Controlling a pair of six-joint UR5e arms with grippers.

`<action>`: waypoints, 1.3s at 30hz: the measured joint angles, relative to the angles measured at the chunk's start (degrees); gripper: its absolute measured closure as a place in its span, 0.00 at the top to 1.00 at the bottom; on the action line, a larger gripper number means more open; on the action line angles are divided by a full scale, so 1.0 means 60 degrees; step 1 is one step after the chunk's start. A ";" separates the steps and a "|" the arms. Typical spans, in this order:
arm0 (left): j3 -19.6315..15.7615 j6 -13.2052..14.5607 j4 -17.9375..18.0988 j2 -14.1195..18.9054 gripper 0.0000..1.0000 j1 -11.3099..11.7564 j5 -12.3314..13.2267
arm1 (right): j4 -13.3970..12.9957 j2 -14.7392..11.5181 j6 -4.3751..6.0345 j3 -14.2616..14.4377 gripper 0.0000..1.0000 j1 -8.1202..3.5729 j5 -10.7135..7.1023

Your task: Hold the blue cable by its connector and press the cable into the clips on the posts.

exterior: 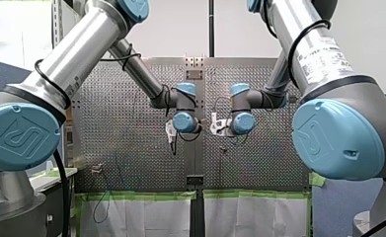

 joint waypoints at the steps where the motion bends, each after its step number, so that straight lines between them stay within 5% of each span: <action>1: 0.0000 -0.0020 0.0063 -0.0014 0.00 -0.0028 -0.0010 | -0.0068 0.0050 -0.0010 0.0042 0.00 -0.0026 -0.0011; 17: 0.0000 -0.0181 0.0564 -0.0599 0.00 -0.0366 -0.0017 | -0.1096 0.0389 0.0074 0.0804 0.00 -0.0578 -0.0320; 29: 0.0008 -0.0408 0.0974 -0.0964 0.00 -0.0596 -0.0232 | -0.1347 0.0624 0.0105 0.0999 0.00 -0.0898 -0.0835; 39: 0.0011 -0.0521 0.1045 -0.1353 0.00 -0.0750 -0.0595 | -0.1535 0.1131 0.0110 0.1028 0.00 -0.1021 -0.0919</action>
